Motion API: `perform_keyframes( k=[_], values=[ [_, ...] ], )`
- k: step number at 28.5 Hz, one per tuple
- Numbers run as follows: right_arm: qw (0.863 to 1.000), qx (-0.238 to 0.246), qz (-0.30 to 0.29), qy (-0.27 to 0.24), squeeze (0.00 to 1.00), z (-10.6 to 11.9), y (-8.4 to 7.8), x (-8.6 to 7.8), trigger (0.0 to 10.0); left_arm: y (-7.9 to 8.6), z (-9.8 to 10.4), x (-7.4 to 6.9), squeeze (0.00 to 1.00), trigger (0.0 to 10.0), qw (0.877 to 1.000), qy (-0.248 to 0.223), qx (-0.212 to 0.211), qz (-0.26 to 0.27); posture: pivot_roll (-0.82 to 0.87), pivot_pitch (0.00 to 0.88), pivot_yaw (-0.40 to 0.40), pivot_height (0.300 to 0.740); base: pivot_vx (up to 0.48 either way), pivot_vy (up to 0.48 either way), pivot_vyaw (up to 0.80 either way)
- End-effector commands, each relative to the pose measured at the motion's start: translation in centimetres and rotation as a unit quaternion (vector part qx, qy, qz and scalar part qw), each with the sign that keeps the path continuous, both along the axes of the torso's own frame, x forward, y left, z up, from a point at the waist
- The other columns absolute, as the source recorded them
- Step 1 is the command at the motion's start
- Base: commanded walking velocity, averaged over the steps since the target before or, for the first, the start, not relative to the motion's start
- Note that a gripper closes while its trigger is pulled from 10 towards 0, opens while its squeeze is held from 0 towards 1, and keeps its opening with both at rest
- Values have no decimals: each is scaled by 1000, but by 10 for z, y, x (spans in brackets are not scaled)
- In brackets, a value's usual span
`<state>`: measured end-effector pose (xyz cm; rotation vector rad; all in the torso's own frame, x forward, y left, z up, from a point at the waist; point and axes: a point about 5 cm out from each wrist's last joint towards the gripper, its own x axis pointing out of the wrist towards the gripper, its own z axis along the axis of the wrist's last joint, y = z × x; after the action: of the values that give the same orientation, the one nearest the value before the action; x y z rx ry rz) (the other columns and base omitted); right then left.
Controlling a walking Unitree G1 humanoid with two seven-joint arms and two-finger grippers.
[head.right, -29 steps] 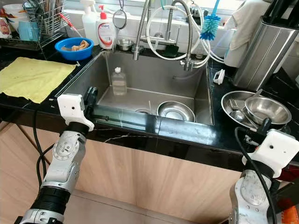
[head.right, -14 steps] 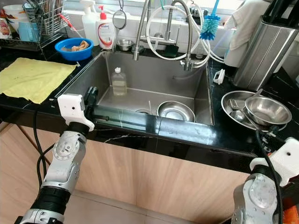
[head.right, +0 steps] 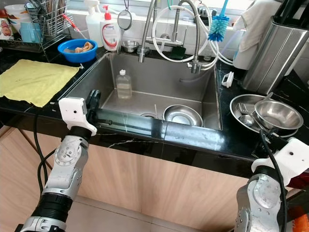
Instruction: Kitchen organization
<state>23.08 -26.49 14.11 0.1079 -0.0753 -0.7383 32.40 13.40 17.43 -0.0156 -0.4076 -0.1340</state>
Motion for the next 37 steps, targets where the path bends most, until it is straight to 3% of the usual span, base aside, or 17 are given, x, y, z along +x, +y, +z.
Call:
perform_keyframes(
  k=[1, 5, 26, 27, 28, 29, 30, 37],
  values=[
    [1000, 2, -1, 8, 0, -1, 0, 3, 10000, 0, -1, 0, 0, 10000, 1000, 3, 9, -3, 44, 0, -27, 740, 0, 0, 0],
    [999, 7, -13, 48, 0, -11, -3, 2, 10000, 0, -2, -1, 0, 10000, 1000, 5, 11, -2, 46, 0, -25, 740, 0, 0, 0],
    [999, 10, 14, 28, 0, -5, 0, 17, 10000, 1, -2, -1, 0, 10000, 1000, 9, 12, 3, 47, 0, -25, 740, 0, 0, 0],
    [999, 10, 15, 27, 0, -4, 0, 18, 8588, 2, -2, -1, 0, 10000, 1000, 9, 12, 4, 46, 0, -25, 740, 0, 0, 0],
    [1000, 10, 15, 26, 0, -4, 0, 18, 8588, 2, -3, -2, 0, 10000, 1000, 10, 12, 4, 46, 0, -25, 740, 0, 0, 0],
    [1000, 9, 16, 25, 0, -4, 0, 18, 4157, 2, -3, -2, 0, 10000, 1000, 10, 12, 5, 46, 0, -25, 740, 0, 0, 0],
    [1000, 9, 14, 25, 0, -4, 0, 19, 2667, 2, -3, -1, 0, 10000, 1000, 11, 13, 6, 46, 0, -25, 740, 0, 0, 0],
    [1000, 10, 13, 23, 0, -3, 0, 19, 2314, 3, -3, -1, 0, 10000, 1000, 12, 14, 7, 46, 0, -25, 740, 0, 0, 0]
  ],
)
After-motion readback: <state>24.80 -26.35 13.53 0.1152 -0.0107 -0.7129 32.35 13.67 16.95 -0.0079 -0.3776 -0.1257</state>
